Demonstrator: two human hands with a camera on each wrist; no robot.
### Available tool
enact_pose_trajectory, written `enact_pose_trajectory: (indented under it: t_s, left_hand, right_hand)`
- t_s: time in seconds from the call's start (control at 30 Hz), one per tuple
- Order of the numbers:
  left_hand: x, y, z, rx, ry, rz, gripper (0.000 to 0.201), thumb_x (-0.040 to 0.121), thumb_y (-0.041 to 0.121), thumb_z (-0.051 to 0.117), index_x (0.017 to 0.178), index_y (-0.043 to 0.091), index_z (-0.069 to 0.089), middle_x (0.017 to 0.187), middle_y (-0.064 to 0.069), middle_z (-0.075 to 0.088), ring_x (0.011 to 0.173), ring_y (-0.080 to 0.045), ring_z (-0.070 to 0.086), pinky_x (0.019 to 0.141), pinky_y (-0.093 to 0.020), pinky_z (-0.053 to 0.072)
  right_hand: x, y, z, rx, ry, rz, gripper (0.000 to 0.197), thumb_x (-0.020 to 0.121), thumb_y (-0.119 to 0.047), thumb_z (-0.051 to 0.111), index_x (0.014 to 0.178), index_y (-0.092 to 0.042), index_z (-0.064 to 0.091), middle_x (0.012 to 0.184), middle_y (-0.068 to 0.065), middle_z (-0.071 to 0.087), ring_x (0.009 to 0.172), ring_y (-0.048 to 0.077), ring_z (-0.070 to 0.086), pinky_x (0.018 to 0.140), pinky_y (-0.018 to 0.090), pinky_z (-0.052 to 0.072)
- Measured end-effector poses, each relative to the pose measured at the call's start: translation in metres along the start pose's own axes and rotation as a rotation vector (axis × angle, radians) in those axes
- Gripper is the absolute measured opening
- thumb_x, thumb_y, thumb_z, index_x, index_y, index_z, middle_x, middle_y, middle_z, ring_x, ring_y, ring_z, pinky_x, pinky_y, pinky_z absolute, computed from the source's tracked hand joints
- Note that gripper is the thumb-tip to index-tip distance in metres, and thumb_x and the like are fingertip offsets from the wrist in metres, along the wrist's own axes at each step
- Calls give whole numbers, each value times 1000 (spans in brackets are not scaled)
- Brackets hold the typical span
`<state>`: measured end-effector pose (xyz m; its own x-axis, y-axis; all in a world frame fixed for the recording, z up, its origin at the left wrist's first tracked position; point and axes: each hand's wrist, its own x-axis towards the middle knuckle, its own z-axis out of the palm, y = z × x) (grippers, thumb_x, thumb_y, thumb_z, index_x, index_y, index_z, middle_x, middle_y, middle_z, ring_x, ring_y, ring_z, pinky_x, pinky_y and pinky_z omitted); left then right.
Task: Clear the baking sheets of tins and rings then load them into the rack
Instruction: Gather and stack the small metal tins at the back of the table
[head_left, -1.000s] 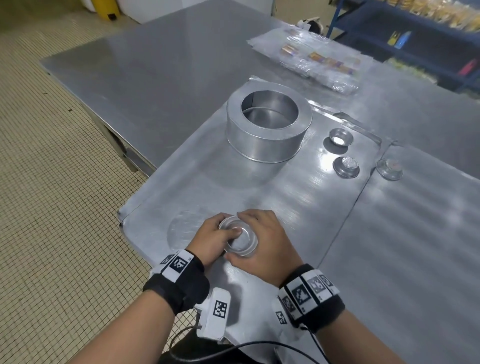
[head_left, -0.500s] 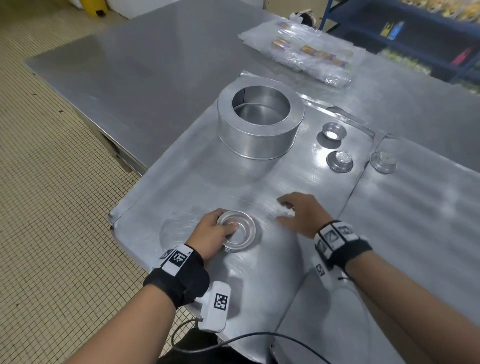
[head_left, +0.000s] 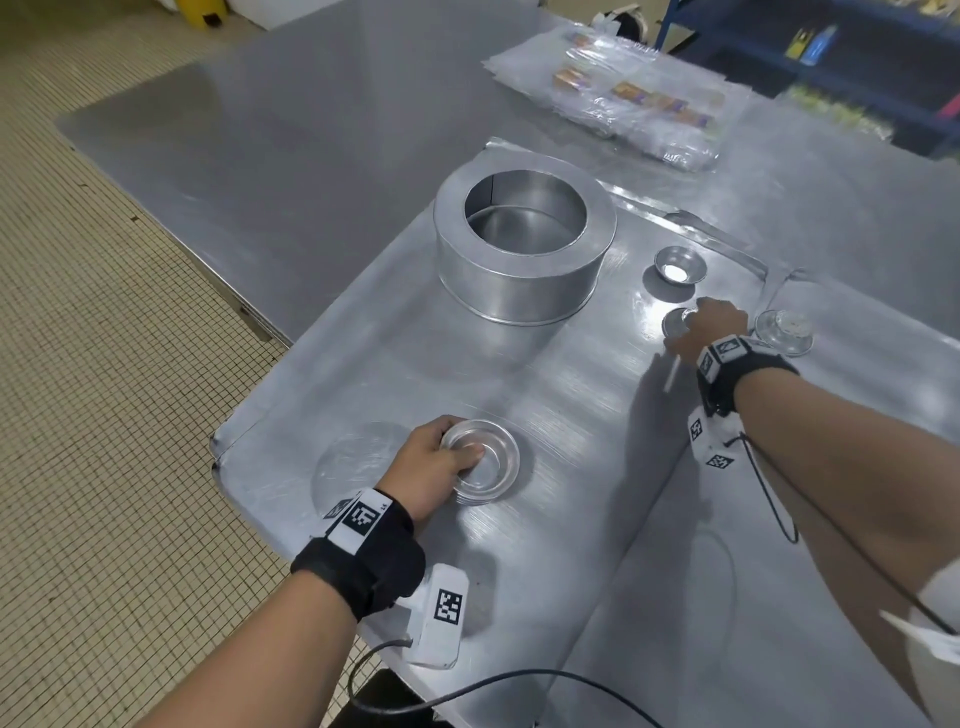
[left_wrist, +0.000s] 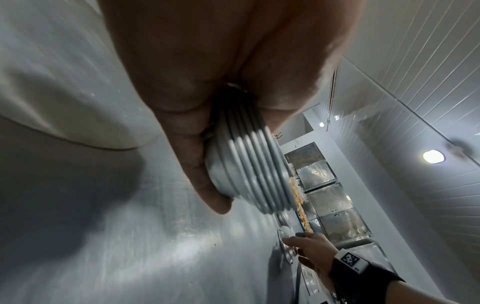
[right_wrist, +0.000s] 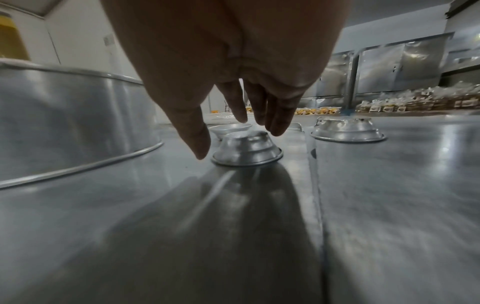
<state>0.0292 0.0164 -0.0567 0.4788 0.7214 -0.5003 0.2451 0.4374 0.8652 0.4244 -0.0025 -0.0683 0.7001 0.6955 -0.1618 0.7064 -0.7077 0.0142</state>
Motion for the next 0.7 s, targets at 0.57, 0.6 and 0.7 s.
enact_pose_trajectory:
  t_s: [0.57,0.6,0.7]
  left_hand:
    - [9,0,-1,10,-17,-24,14,89,-6,62,99,3,66,83,-11,66,78,-24,60,75,-36,47]
    - [9,0,1,12,-16,-26,14,89,-6,62,101,1,65,84,-12,66,78,-24,60,75,-36,47]
    - [9,1,5,25,-16,-21,15,88,-7,62,102,-3,65,83,-11,64,76,-21,58,71,-30,46]
  right_hand:
    - [-38,-13,-7,443,172,58,68,72,-25,83,124,-2,46,124,16,47,116,32,51,99,36,44]
    - [-49,-18,-10,502,189,30,67,73,-21,82,125,-3,46,125,16,47,116,31,51,97,33,42]
    - [-80,-31,-12,636,254,-11,72,69,-23,84,130,-12,47,126,13,46,112,27,51,94,29,41]
